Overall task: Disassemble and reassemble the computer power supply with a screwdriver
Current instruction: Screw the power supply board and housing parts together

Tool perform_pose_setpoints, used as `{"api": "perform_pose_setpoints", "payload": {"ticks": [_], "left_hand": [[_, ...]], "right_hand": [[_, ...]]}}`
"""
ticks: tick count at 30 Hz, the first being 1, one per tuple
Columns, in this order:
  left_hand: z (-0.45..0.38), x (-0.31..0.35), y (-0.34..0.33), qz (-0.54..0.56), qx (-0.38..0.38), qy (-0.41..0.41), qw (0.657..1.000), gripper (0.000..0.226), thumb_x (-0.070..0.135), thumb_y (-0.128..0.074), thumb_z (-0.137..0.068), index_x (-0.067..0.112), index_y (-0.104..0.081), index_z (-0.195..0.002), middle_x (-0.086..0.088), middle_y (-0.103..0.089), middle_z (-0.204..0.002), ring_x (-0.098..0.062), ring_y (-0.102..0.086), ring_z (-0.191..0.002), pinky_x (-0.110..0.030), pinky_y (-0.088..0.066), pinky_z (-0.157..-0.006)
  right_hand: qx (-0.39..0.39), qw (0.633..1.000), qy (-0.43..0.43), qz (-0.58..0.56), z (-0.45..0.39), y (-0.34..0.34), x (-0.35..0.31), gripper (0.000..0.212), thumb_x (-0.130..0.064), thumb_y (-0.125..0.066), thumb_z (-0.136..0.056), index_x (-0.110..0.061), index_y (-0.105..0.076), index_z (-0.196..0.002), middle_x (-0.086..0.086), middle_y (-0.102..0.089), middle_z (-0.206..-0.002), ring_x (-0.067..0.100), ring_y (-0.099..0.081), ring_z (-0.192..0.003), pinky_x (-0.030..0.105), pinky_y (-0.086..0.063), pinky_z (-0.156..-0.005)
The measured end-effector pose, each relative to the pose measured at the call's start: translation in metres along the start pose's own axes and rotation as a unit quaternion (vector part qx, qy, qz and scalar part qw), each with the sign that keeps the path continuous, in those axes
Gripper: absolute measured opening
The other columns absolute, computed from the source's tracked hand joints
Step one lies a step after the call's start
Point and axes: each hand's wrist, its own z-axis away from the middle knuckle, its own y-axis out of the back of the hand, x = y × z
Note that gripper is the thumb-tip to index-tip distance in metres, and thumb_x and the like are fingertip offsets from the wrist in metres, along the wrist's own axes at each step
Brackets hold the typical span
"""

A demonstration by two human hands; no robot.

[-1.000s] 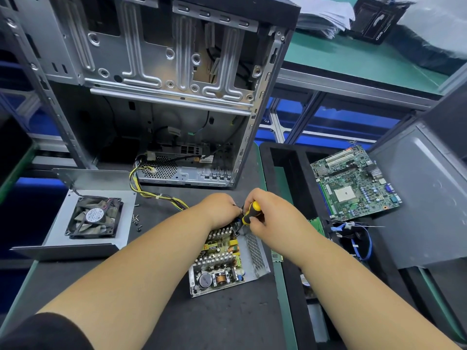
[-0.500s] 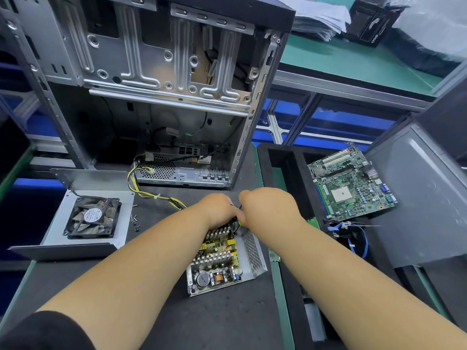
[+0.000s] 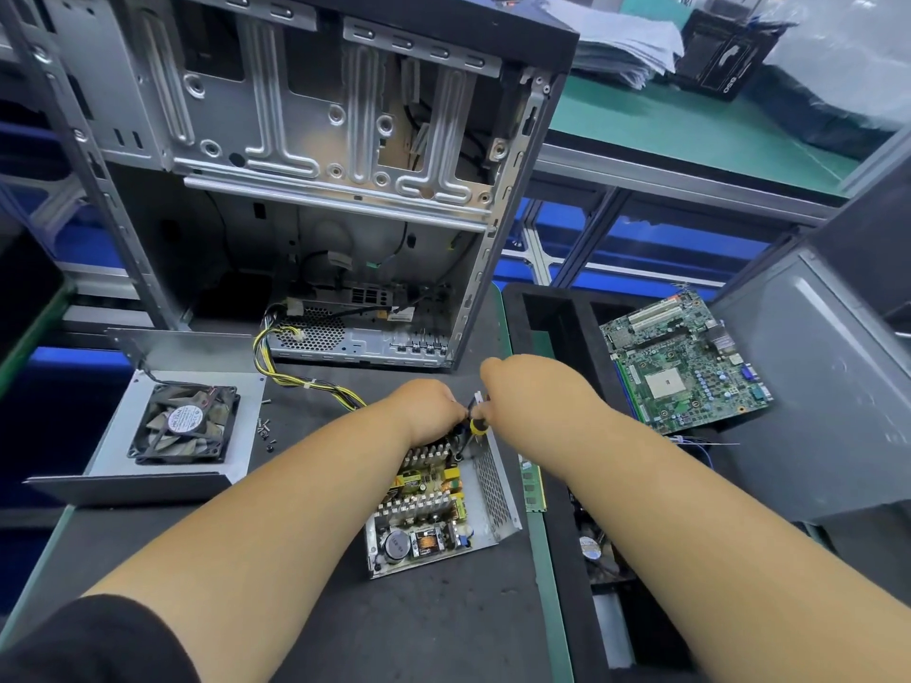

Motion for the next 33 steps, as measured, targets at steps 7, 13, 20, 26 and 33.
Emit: {"api": "perform_pose_setpoints", "payload": {"ticks": [7, 13, 20, 26, 33], "left_hand": [[0.005, 0.005, 0.0, -0.009, 0.008, -0.002, 1.0, 0.027, 0.023, -0.037, -0.101, 0.006, -0.051, -0.086, -0.011, -0.053, -0.076, -0.028, -0.049, -0.086, -0.035, -0.035, -0.077], [0.009, 0.006, 0.003, -0.012, -0.002, -0.005, 1.0, 0.031, 0.017, -0.048, -0.093, 0.012, -0.044, -0.062, -0.014, -0.045, -0.073, -0.029, -0.039, -0.074, -0.035, -0.029, -0.065], [0.005, 0.003, 0.001, 0.012, -0.003, -0.004, 1.0, 0.029, 0.03, -0.054, -0.093, 0.007, -0.05, -0.076, -0.013, -0.043, -0.082, -0.023, -0.037, -0.077, -0.033, -0.027, -0.069], [0.004, 0.002, 0.0, -0.003, 0.009, -0.002, 1.0, 0.022, 0.021, -0.044, -0.099, 0.008, -0.057, -0.085, -0.013, -0.053, -0.092, -0.022, -0.042, -0.084, -0.031, -0.032, -0.075], [0.008, 0.006, 0.002, -0.005, 0.01, 0.013, 1.0, 0.027, 0.016, -0.04, -0.101, 0.005, -0.064, -0.097, -0.021, -0.064, -0.106, -0.032, -0.054, -0.096, -0.035, -0.041, -0.083]], "right_hand": [[0.03, 0.994, -0.093, 0.044, -0.005, -0.011, -0.009, 0.05, -0.043, -0.028, -0.105, -0.015, -0.047, -0.068, -0.001, -0.038, -0.061, 0.018, -0.035, -0.05, 0.024, -0.023, -0.046], [0.046, 0.996, -0.012, -0.08, 0.004, -0.012, -0.004, 0.021, -0.033, -0.041, -0.098, -0.017, -0.03, -0.092, -0.003, -0.033, -0.07, 0.021, -0.04, -0.063, 0.03, -0.02, -0.048], [0.052, 0.999, -0.007, -0.005, 0.001, -0.01, -0.003, 0.014, -0.018, -0.056, -0.097, -0.011, -0.047, -0.104, -0.002, -0.034, -0.066, 0.024, -0.043, -0.065, 0.029, -0.02, -0.043], [0.036, 0.995, -0.089, -0.002, -0.009, -0.013, -0.015, 0.013, -0.017, -0.052, -0.097, -0.011, -0.063, -0.101, 0.0, -0.042, -0.067, 0.026, -0.043, -0.064, 0.024, -0.025, -0.045], [0.051, 0.995, -0.076, -0.032, 0.0, -0.012, -0.021, 0.019, -0.03, -0.043, -0.099, -0.018, -0.051, -0.087, -0.003, -0.037, -0.067, 0.023, -0.045, -0.065, 0.025, -0.023, -0.049]]}}
